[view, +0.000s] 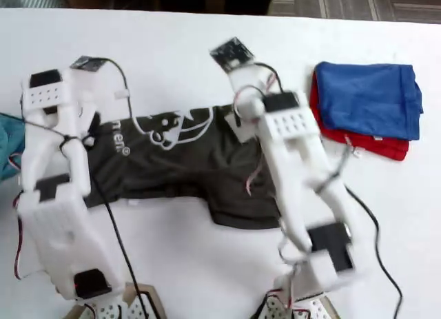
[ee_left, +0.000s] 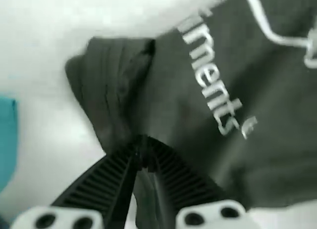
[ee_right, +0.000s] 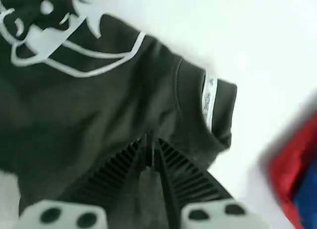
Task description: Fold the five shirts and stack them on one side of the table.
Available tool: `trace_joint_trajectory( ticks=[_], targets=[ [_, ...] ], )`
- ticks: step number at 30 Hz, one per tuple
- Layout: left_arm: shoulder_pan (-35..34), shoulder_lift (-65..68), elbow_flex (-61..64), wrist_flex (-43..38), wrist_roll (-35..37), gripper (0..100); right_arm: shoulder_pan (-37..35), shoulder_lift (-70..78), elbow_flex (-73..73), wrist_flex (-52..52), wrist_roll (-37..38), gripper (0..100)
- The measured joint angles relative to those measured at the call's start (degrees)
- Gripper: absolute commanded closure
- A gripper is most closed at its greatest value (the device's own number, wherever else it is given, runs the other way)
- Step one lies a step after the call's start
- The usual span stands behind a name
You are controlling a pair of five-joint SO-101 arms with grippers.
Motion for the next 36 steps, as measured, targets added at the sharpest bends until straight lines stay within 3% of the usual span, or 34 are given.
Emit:
trace_joint_trajectory(
  ticks=[8,13,20,27,36],
  targets=[
    [-1.85,17.58,-20.04,0.0,2.46,97,0.09,22.15,-15.56,0.35,-5.36,97.8],
    [-5.71,26.11,-33.67,0.18,9.67,97,2.9,30.86,-23.38,2.2,-5.45,97.8],
    [-5.98,35.16,-48.97,3.16,9.23,97,6.33,41.23,-37.36,6.15,-5.45,97.8],
    [-3.08,37.54,-58.2,6.33,8.7,97,6.95,49.14,-55.21,14.95,-5.45,97.8],
    [0.26,37.54,-69.71,13.98,8.35,97,7.12,49.76,-80.44,33.76,-5.45,97.8]
  ],
)
